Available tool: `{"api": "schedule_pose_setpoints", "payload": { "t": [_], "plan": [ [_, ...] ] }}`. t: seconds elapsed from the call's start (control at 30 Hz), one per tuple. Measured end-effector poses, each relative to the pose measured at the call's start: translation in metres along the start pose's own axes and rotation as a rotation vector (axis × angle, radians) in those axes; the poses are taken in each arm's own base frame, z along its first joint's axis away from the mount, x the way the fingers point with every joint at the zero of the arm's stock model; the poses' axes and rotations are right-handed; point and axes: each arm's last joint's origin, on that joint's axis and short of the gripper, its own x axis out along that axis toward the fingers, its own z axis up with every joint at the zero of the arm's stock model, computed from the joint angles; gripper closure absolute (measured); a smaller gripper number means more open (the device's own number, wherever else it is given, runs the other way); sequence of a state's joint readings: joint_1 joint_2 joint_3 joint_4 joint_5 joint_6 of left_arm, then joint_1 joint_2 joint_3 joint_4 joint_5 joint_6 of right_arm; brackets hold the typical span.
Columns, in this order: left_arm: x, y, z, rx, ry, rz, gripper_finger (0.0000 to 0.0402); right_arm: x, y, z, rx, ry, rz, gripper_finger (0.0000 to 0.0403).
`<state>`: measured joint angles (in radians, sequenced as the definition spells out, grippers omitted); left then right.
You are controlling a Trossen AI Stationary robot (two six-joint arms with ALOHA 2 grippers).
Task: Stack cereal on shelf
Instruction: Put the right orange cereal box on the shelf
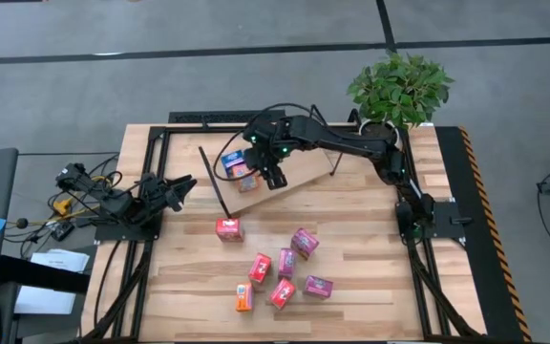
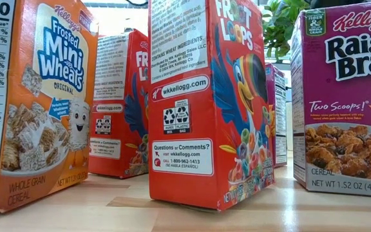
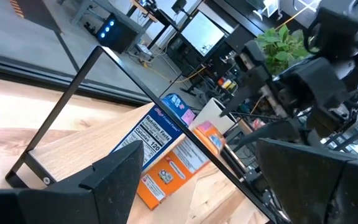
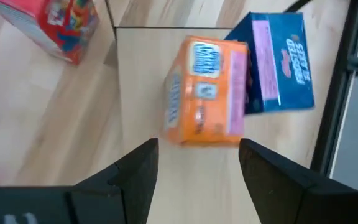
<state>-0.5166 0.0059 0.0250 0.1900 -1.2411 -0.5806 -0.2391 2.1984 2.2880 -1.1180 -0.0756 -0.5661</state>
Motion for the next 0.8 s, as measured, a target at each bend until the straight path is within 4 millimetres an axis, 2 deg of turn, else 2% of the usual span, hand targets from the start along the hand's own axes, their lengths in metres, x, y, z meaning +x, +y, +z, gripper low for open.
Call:
{"api": "schedule_pose_setpoints", "payload": {
  "t": [0.07,0.2,0.4,0.53,0.8],
  "plan": [
    [0.000,0.000,0.000,0.000,0.000,0.000,0.0101,-0.005,-0.001,-0.002,0.049,0.031,-0.039,0.0161],
    [0.000,0.000,0.000,0.000,0.000,0.001,0.0101,-0.001,-0.008,-0.020,0.130,0.156,-0.027,0.0191],
    [0.000,0.000,0.000,0.001,-0.001,0.003,0.0101,0.017,-0.015,-0.034,0.188,0.151,0.022,0.0240],
    [0.000,0.001,0.000,0.001,-0.011,0.018,0.0101,0.022,-0.014,-0.032,0.172,0.127,0.017,0.0267],
    [0.000,0.001,0.000,0.001,-0.016,0.025,0.0101,0.024,-0.005,-0.010,0.099,-0.012,-0.012,0.0294]
  ]
}}
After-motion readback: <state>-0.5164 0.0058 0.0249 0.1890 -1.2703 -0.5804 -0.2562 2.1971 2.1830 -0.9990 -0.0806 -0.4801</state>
